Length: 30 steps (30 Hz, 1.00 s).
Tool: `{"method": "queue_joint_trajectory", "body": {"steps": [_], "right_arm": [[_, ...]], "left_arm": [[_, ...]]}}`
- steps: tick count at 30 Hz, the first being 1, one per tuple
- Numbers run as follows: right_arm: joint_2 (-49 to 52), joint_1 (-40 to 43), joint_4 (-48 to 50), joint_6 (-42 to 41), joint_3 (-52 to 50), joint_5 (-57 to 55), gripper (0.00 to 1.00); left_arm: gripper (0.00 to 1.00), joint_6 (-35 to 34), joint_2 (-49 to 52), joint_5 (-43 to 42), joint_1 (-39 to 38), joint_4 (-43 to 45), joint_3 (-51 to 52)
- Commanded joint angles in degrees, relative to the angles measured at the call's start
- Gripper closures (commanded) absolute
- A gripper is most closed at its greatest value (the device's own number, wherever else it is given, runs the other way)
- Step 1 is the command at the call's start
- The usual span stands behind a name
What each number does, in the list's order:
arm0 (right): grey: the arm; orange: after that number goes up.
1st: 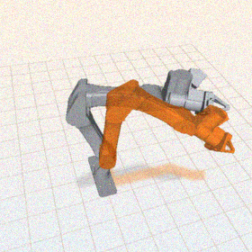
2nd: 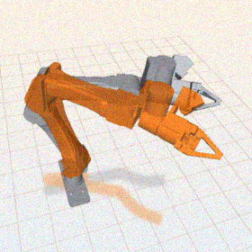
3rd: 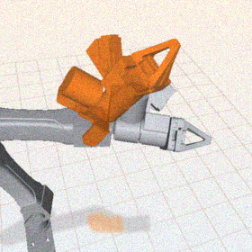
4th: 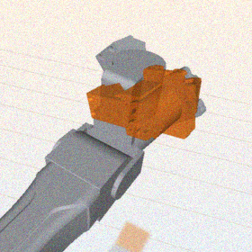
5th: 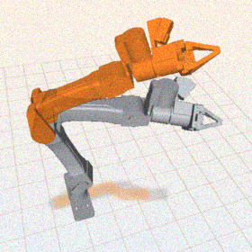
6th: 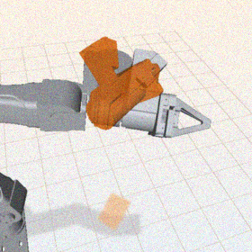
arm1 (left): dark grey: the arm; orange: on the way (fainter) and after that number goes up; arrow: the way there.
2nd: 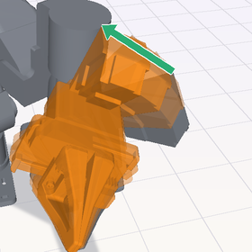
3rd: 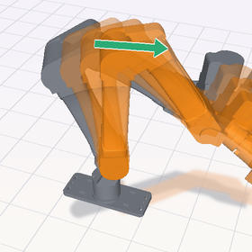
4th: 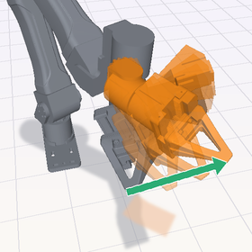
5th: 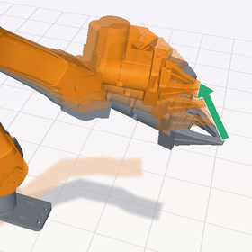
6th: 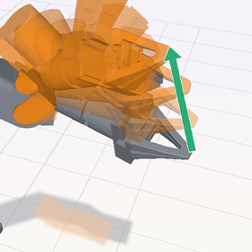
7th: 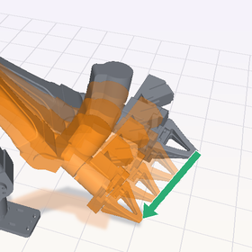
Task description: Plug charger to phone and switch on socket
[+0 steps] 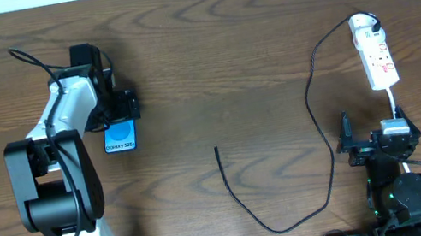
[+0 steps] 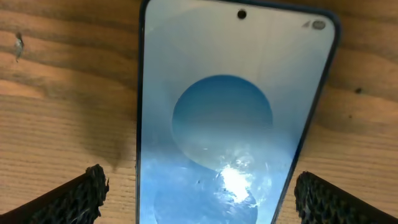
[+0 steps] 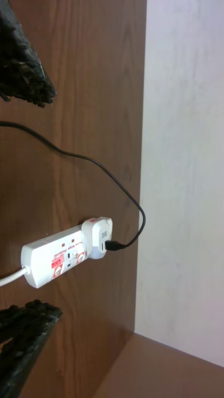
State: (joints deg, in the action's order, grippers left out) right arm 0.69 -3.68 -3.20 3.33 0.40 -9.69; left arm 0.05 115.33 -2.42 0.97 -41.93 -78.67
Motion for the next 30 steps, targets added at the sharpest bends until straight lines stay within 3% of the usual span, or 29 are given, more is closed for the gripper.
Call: {"method": "queue_joint_trajectory", "body": {"steps": [1, 30], "right_arm": [[-0.4, -0.4, -0.2, -0.7, -0.1, -0.2, 0.01], [-0.4, -0.4, -0.2, -0.7, -0.1, -0.2, 0.01]], "left_arm": [[0.02, 0.8, 0.3, 1.6, -0.7, 0.1, 0.7], [0.02, 0.8, 0.4, 1.6, -0.7, 2.3, 3.2]]}}
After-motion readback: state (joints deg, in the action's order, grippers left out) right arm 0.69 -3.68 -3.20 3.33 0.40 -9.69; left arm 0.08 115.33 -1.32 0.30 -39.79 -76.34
